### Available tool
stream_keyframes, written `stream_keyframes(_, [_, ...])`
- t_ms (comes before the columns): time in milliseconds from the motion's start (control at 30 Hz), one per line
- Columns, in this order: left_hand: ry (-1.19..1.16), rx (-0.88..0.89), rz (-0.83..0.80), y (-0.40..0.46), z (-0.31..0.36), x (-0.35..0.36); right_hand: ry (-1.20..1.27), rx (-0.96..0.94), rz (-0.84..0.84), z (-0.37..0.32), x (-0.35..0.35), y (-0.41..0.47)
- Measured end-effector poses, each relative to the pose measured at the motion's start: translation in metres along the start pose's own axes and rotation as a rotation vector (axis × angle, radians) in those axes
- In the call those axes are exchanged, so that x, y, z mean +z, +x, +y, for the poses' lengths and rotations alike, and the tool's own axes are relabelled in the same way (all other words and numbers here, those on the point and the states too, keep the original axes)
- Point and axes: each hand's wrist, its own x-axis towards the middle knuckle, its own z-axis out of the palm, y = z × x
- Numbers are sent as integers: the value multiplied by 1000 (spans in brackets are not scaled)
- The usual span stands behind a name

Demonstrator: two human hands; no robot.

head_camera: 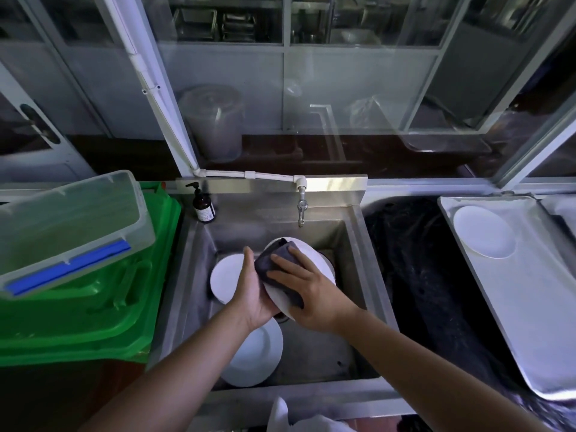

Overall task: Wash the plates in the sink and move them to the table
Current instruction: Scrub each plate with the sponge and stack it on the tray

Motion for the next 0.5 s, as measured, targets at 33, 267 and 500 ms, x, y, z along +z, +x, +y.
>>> stream_keyframes(33, [-22,5,-10,-2,2,-2,-19,-47,-6,-3,1,-2])
stream_keyframes(267, [-63,30,-38,-9,17,-10,-110,-174,4,-1,0,-43])
stream_keyframes(500, [-50,122,-138,-11,9,-6,2,172,280,-2,0,-45])
